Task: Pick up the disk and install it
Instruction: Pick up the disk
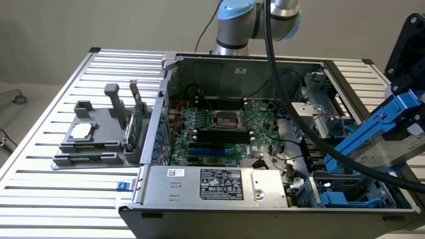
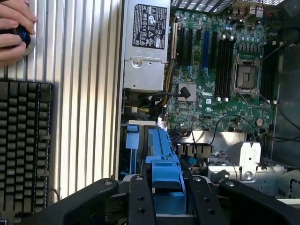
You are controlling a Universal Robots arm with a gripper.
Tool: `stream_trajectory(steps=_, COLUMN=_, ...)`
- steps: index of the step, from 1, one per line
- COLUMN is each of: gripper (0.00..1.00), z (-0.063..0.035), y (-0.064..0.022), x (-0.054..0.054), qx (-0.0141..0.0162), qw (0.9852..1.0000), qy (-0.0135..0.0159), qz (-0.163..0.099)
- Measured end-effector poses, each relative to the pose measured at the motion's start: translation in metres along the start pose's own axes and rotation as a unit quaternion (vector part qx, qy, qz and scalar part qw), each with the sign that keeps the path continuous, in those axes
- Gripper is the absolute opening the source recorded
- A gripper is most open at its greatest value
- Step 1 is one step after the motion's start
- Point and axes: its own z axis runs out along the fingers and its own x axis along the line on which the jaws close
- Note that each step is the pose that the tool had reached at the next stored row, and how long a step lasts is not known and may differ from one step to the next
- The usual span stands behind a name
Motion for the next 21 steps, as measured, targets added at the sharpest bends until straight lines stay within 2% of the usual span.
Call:
stream_trajectory(steps=2, gripper=0.33, z=0.0029, y=-0.0008, x=0.0, qx=0.0, qw=1.0, qy=0.0019, qz=0.0)
stream_trajectory(steps=3, gripper=0.33, z=0.0037, y=-0.0008, x=0.001, qx=0.0001, qw=1.0, qy=0.0047, qz=0.0)
stream_trajectory(steps=4, gripper=0.33, z=0.0041, y=-0.0009, x=0.001, qx=0.0005, qw=1.0, qy=0.0097, qz=0.0)
stream_trajectory(steps=7, gripper=0.33, z=0.0051, y=-0.0012, x=-0.003, qx=0.005, qw=0.9995, qy=0.0318, qz=0.0)
stream_trajectory(steps=8, gripper=0.33, z=0.0057, y=-0.0012, x=-0.005, qx=0.0063, qw=0.9994, qy=0.0354, qz=0.0)
stream_trajectory(steps=12, gripper=0.33, z=0.0083, y=0.004, x=-0.008, qx=0.0076, qw=0.9993, qy=0.0362, qz=0.002)
stream_trajectory(steps=15, gripper=0.33, z=0.0111, y=0.0062, x=-0.011, qx=0.0082, qw=0.9992, qy=0.039, qz=0.003)
stream_trajectory(steps=18, gripper=0.33, z=0.0131, y=0.0058, x=-0.018, qx=0.0082, qw=0.999, qy=0.0429, qz=0.003)
stream_trajectory(steps=21, gripper=0.33, z=0.014, y=0.0055, x=-0.022, qx=0.008, qw=0.9988, qy=0.0487, qz=0.003)
